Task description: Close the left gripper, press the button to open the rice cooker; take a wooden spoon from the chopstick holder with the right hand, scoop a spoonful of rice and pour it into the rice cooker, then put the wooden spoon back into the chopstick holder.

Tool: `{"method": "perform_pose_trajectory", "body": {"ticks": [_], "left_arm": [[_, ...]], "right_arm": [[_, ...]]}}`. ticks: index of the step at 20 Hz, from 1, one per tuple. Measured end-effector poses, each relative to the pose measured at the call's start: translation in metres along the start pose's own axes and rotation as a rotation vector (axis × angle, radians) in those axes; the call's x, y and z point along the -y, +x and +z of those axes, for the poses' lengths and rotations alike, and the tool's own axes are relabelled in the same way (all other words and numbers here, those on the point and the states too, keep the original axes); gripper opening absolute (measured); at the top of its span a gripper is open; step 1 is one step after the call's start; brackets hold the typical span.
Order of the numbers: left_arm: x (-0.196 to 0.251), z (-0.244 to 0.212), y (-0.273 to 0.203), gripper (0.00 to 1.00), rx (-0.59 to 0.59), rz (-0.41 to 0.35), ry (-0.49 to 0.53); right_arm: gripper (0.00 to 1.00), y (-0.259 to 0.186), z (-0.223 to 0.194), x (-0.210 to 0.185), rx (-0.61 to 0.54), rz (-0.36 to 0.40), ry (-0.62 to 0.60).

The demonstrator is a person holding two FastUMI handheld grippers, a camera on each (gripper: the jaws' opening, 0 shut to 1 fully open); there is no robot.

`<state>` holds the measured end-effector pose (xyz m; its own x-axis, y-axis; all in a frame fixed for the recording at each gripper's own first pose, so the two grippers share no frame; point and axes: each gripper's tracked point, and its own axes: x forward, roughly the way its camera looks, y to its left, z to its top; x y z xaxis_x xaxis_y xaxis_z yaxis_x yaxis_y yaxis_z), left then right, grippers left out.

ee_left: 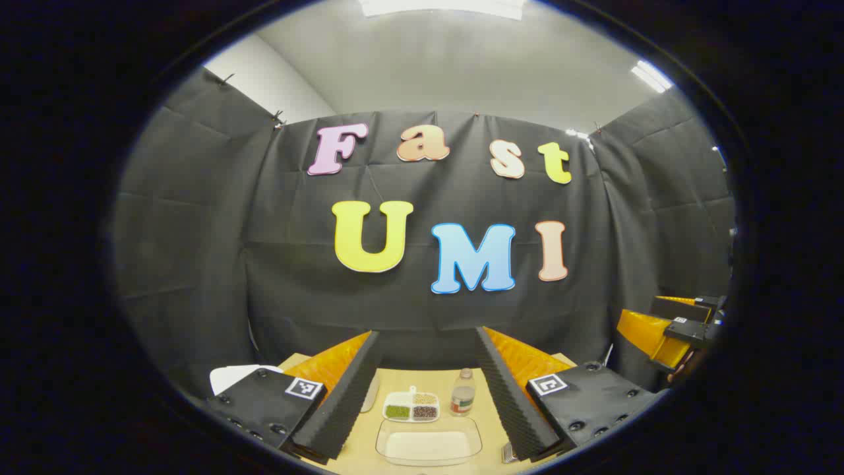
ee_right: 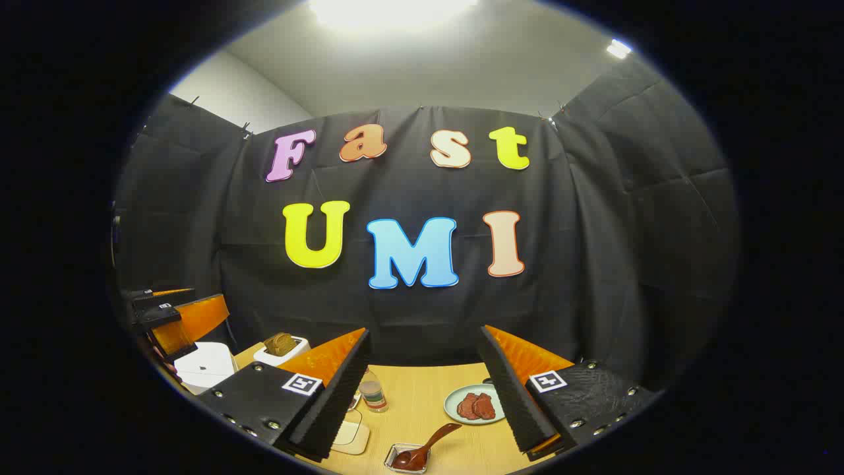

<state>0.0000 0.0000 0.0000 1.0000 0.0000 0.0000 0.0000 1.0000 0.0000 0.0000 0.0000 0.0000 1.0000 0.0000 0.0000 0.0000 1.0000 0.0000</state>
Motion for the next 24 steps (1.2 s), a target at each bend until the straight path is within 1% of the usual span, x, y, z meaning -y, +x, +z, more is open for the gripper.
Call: {"method": "perform_pose_trajectory", "body": {"ticks": [1, 2, 4, 5, 6, 8, 9, 10, 12, 13, 15, 16, 19, 20, 21, 24], "left_arm": [[-0.001, 0.001, 0.0, 0.94, -0.002, 0.001, 0.002], [-0.002, 0.002, 0.0, 0.98, -0.002, 0.002, 0.004], [-0.003, -0.001, -0.001, 0.98, -0.005, 0.002, 0.006], [-0.003, -0.001, -0.001, 0.94, -0.007, 0.003, 0.008], [-0.004, -0.001, -0.002, 0.98, -0.008, 0.005, 0.009], [-0.006, -0.003, -0.004, 0.98, -0.011, 0.01, 0.011], [-0.006, -0.003, -0.004, 0.94, -0.011, 0.014, 0.014], [-0.007, -0.003, -0.004, 0.98, -0.011, 0.015, 0.011], [-0.007, -0.003, -0.007, 0.98, -0.012, 0.015, 0.006], [-0.009, -0.002, -0.008, 0.94, -0.008, 0.015, 0.007], [-0.011, -0.002, -0.008, 0.94, -0.009, 0.017, 0.01], [-0.012, -0.003, -0.008, 0.98, -0.012, 0.02, 0.014], [-0.024, -0.011, -0.008, 0.98, -0.032, 0.038, 0.02], [-0.028, -0.013, -0.008, 0.94, -0.037, 0.043, 0.019], [-0.032, -0.016, -0.007, 0.98, -0.044, 0.046, 0.019], [-0.051, -0.033, -0.003, 0.97, -0.092, 0.06, 0.013]], "right_arm": [[0.98, -0.001, 0.0, 0.0, -0.001, 0.001, 0.0], [0.98, -0.002, 0.0, 0.0, -0.001, -0.002, -0.001], [0.98, -0.003, 0.001, 0.001, 0.002, -0.008, 0.002], [0.98, -0.004, 0.001, 0.001, 0.002, -0.009, 0.003], [0.98, -0.004, 0.001, 0.001, 0.001, -0.011, 0.001], [0.98, -0.004, 0.001, 0.0, 0.001, -0.011, 0.0], [0.98, -0.004, 0.001, 0.001, 0.001, -0.013, 0.0], [0.98, -0.005, 0.002, 0.001, 0.0, -0.015, -0.002], [0.98, -0.006, 0.003, 0.001, 0.005, -0.015, -0.005], [0.98, -0.006, 0.003, 0.001, 0.006, -0.014, -0.004], [0.98, -0.006, 0.004, 0.001, 0.005, -0.014, 0.0], [0.98, -0.006, 0.002, 0.0, 0.001, -0.012, 0.003], [0.98, -0.007, 0.0, -0.002, -0.003, -0.009, 0.005], [0.98, -0.007, -0.002, -0.003, -0.007, -0.01, 0.002], [0.98, -0.007, -0.003, -0.003, -0.011, -0.01, -0.001], [0.98, -0.008, -0.008, -0.007, -0.024, -0.008, -0.007]]}}
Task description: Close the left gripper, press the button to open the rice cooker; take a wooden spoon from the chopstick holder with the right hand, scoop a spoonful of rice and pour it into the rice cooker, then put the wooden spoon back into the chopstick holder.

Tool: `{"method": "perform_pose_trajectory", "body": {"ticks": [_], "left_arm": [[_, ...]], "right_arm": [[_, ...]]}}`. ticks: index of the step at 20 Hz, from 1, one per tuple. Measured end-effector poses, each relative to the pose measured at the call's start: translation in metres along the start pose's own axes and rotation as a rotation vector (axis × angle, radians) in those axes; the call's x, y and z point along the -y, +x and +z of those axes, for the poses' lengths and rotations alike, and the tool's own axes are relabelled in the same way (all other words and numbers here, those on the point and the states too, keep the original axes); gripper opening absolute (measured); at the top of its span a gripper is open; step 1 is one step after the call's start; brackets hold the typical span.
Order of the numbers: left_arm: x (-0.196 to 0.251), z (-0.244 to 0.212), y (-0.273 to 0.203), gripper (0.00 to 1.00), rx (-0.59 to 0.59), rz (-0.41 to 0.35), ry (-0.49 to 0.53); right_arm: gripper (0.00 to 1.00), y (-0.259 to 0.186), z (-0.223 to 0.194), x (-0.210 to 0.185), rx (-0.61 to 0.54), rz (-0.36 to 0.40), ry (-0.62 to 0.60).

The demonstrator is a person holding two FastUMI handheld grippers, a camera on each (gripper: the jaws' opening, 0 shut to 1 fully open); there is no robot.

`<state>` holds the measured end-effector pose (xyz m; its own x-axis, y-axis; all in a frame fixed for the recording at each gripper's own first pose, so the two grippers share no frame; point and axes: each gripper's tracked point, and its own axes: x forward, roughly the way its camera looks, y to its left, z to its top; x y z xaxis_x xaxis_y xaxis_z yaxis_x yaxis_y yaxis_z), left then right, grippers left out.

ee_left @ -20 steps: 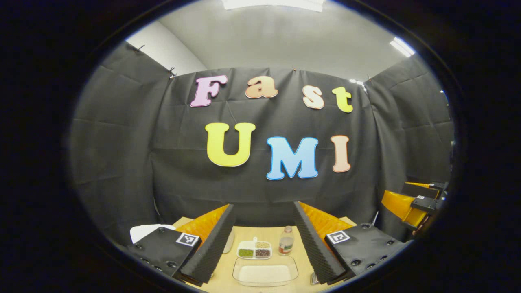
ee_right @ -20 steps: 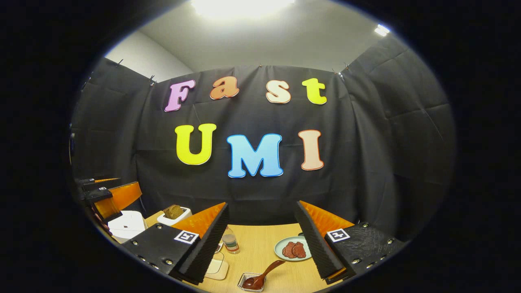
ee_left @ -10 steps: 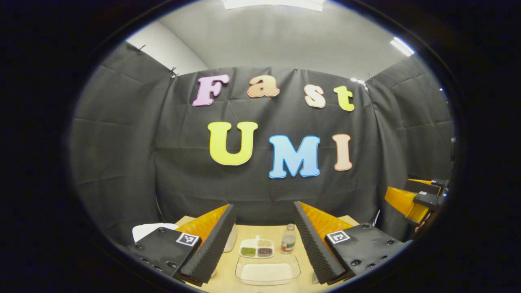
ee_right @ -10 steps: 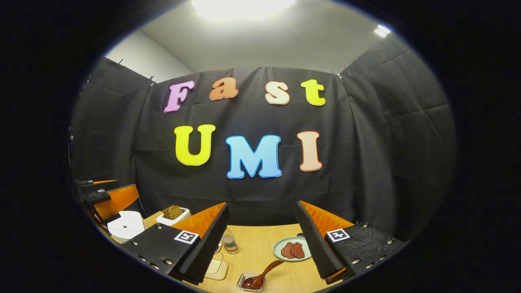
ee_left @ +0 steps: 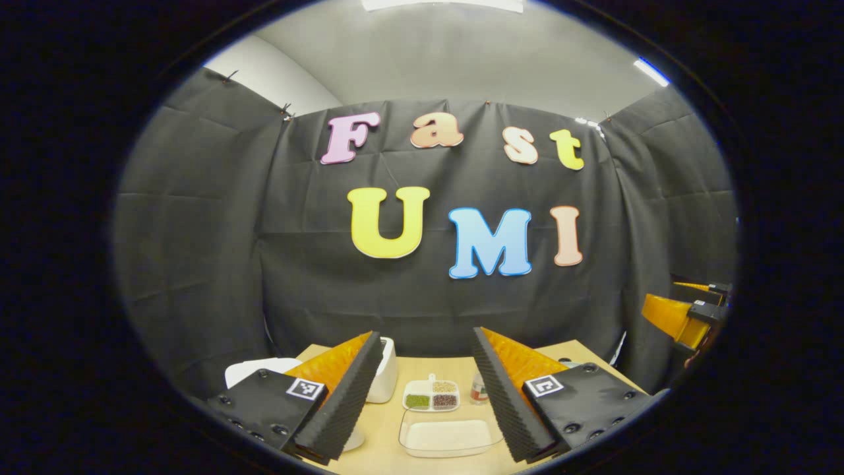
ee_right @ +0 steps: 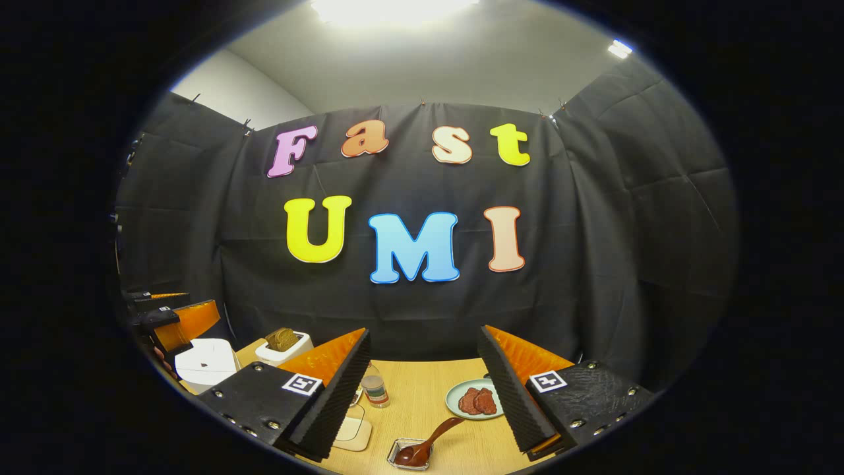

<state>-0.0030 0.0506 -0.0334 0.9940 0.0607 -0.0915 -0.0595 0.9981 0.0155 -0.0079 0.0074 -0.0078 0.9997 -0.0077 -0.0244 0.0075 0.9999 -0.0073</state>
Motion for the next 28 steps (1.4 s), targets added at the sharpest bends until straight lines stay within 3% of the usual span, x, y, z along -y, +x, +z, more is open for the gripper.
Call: {"method": "perform_pose_trajectory", "body": {"ticks": [1, 2, 3, 5, 8, 18, 24, 28], "left_arm": [[-0.005, -0.012, 0.003, 0.84, -0.03, -0.001, -0.015], [-0.01, -0.023, 0.004, 0.83, -0.064, -0.004, -0.035], [-0.021, -0.035, 0.007, 0.71, -0.097, 0.011, -0.053], [-0.043, -0.064, 0.012, 0.33, -0.183, 0.031, -0.086], [-0.086, -0.105, 0.017, 0.09, -0.296, 0.078, -0.157], [-0.223, -0.194, 0.025, 0.08, -0.515, 0.251, -0.33], [-0.253, -0.23, 0.046, 0.08, -0.595, 0.296, -0.344], [-0.269, -0.243, 0.05, 0.11, -0.632, 0.339, -0.286]], "right_arm": [[0.98, 0.0, 0.001, -0.001, 0.003, 0.001, 0.0], [0.98, 0.0, 0.0, -0.004, 0.003, 0.006, -0.002], [0.98, 0.0, -0.002, -0.006, -0.002, 0.009, -0.01], [0.98, 0.0, -0.006, -0.008, -0.014, 0.016, -0.024], [0.98, 0.003, -0.009, -0.01, -0.026, 0.02, -0.019], [0.98, 0.02, -0.039, -0.022, -0.099, 0.044, -0.059], [0.99, 0.028, -0.047, -0.025, -0.123, 0.046, -0.077], [0.98, 0.032, -0.055, -0.02, -0.145, 0.028, -0.072]]}}
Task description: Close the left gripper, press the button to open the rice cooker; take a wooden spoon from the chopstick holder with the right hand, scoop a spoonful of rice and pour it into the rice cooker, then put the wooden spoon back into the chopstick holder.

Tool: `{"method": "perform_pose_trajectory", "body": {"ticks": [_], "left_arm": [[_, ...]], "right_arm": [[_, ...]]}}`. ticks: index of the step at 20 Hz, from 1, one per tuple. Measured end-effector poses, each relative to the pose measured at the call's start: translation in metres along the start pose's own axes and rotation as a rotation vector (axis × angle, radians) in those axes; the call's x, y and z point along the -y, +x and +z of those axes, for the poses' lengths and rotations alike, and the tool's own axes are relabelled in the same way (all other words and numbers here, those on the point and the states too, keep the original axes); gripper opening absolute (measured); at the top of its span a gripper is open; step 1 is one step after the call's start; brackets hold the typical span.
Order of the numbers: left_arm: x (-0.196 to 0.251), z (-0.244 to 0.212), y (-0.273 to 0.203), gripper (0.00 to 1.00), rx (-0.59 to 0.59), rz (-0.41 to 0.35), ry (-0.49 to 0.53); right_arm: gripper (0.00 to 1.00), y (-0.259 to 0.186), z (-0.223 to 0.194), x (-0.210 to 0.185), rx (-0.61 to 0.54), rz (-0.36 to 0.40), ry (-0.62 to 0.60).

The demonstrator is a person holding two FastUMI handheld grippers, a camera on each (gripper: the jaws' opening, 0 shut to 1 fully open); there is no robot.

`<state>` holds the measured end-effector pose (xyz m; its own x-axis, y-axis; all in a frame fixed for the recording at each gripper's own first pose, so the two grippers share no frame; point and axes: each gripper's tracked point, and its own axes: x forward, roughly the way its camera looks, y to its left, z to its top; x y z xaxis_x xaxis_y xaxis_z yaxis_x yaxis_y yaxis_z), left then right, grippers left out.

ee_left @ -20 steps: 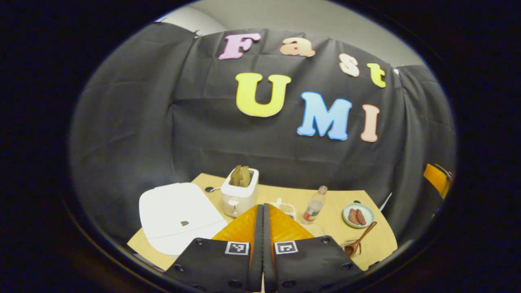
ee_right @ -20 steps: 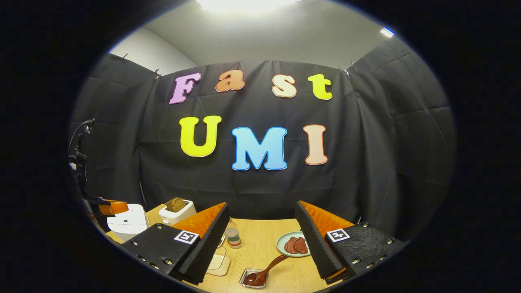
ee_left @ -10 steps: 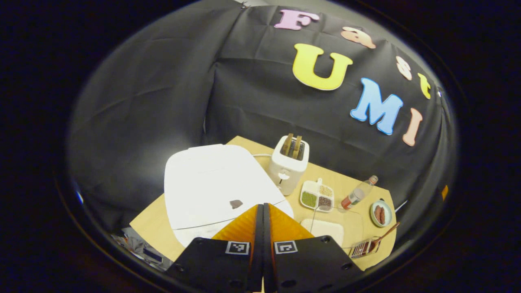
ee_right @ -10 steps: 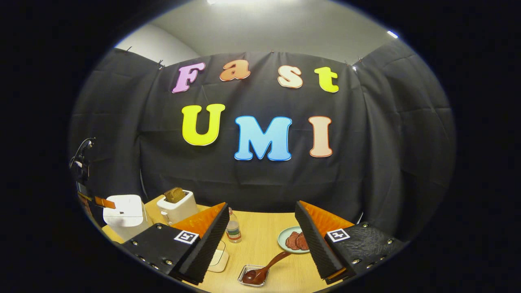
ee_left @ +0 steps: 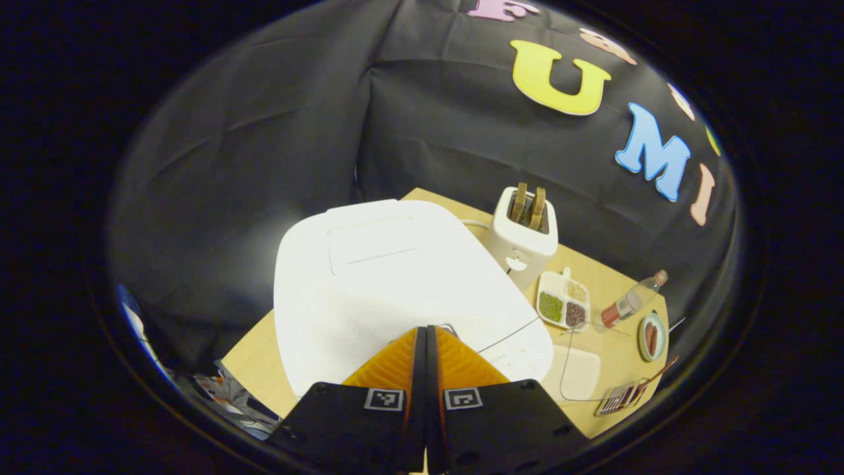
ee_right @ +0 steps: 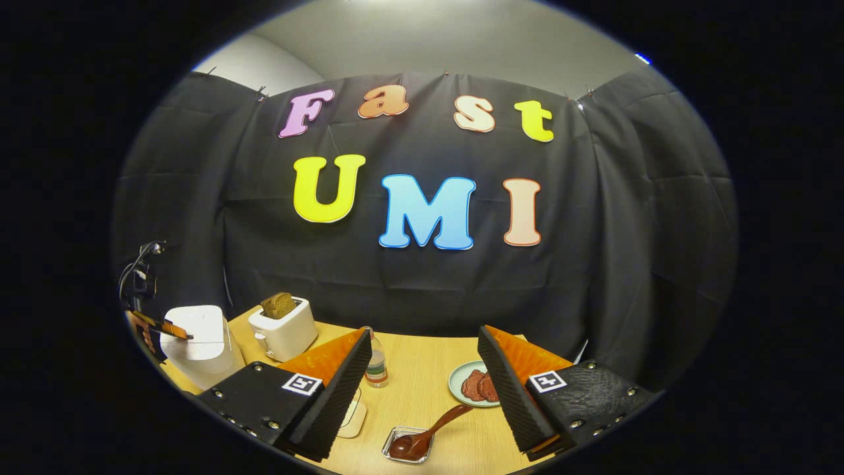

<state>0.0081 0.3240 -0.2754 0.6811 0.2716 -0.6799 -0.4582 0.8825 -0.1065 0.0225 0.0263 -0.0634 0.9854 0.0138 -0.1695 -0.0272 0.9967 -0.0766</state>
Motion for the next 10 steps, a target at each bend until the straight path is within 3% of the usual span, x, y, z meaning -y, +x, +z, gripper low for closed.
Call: {"method": "perform_pose_trajectory", "body": {"ticks": [3, 10], "left_arm": [[0.001, 0.004, -0.007, 0.08, 0.027, 0.018, 0.013], [0.006, 0.102, -0.083, 0.09, 0.37, 0.121, 0.115]], "right_arm": [[0.98, 0.001, -0.003, 0.002, -0.011, -0.006, 0.005], [0.98, -0.001, -0.005, 0.0, -0.013, 0.01, 0.022]]}}
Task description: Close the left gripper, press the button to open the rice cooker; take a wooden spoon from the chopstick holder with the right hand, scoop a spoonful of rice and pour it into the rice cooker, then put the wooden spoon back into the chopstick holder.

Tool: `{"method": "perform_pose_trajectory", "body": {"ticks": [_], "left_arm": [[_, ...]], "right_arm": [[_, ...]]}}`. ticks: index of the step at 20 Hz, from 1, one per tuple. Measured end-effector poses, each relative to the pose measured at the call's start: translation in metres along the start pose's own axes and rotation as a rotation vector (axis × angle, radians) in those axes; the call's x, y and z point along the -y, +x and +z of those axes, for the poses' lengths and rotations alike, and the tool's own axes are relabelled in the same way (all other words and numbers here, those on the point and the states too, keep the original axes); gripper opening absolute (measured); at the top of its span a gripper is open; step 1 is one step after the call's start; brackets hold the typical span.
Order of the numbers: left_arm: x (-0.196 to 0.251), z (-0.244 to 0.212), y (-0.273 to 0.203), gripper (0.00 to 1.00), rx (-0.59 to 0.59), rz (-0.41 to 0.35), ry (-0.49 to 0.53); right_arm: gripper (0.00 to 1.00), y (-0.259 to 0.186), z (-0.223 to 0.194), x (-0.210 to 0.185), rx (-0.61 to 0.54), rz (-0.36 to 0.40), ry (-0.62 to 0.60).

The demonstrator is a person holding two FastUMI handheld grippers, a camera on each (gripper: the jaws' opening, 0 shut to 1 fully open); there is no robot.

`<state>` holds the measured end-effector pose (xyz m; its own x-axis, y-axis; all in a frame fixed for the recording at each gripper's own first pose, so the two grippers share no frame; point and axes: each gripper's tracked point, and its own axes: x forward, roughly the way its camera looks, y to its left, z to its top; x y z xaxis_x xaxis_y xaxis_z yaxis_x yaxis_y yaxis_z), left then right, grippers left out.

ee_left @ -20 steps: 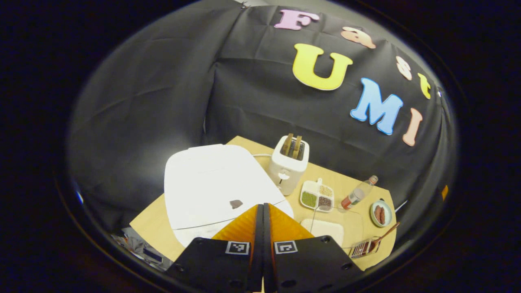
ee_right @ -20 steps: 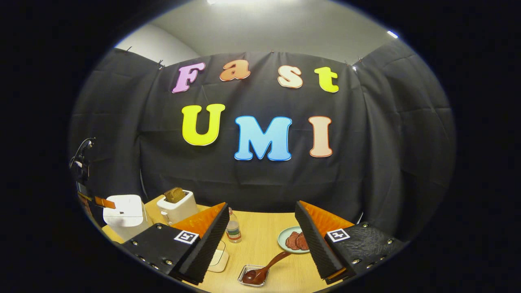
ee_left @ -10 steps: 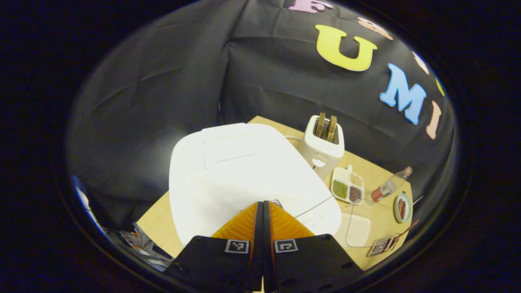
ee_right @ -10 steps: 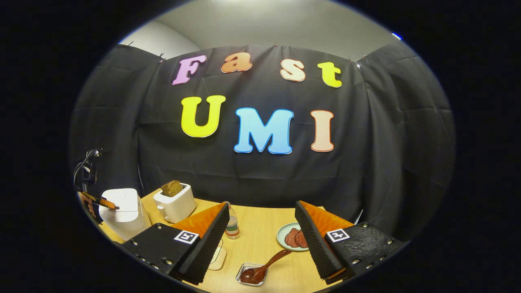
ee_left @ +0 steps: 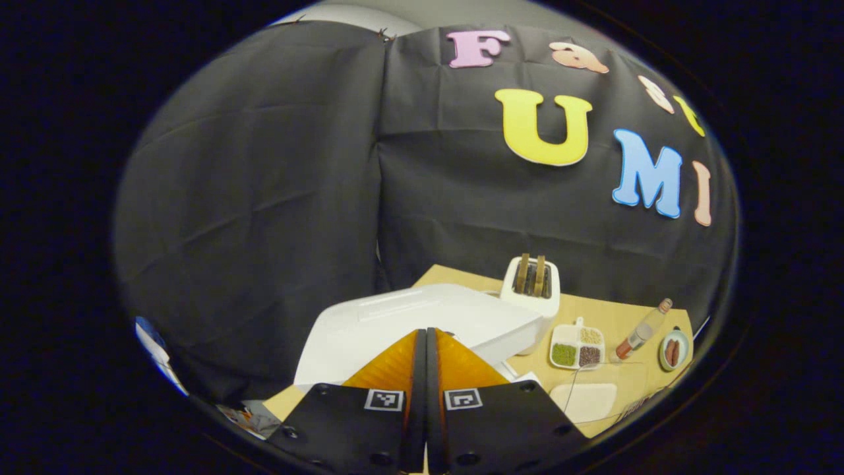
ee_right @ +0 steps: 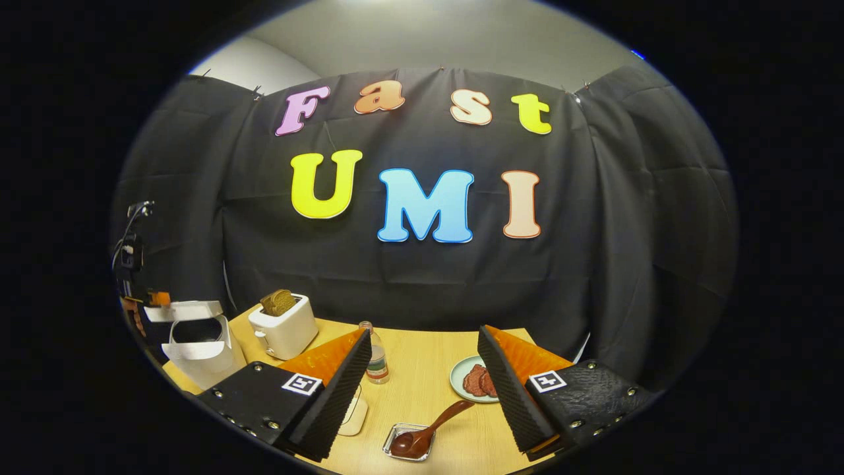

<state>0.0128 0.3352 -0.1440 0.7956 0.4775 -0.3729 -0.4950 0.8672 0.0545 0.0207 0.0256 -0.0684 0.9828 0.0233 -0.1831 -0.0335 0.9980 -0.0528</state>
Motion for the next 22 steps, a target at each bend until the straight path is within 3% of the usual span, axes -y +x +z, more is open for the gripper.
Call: {"method": "perform_pose_trajectory", "body": {"ticks": [2, 3, 7, 13, 22], "left_arm": [[0.013, 0.035, -0.027, 0.09, 0.105, -0.052, -0.038], [0.021, 0.054, -0.038, 0.19, 0.163, -0.076, -0.056], [0.045, 0.089, -0.09, 0.87, 0.321, -0.13, -0.056], [0.099, 0.092, -0.146, 0.88, 0.406, -0.248, -0.024], [0.144, 0.058, -0.169, 0.88, 0.37, -0.339, 0.008]], "right_arm": [[0.98, -0.002, -0.001, 0.0, 0.003, 0.005, 0.002], [0.99, -0.003, -0.001, 0.0, 0.003, 0.007, 0.001], [0.99, -0.009, -0.004, 0.0, 0.002, 0.013, 0.007], [0.99, -0.009, -0.008, 0.008, 0.008, 0.0, 0.028], [0.98, 0.011, -0.031, 0.025, -0.023, -0.02, 0.064]]}}
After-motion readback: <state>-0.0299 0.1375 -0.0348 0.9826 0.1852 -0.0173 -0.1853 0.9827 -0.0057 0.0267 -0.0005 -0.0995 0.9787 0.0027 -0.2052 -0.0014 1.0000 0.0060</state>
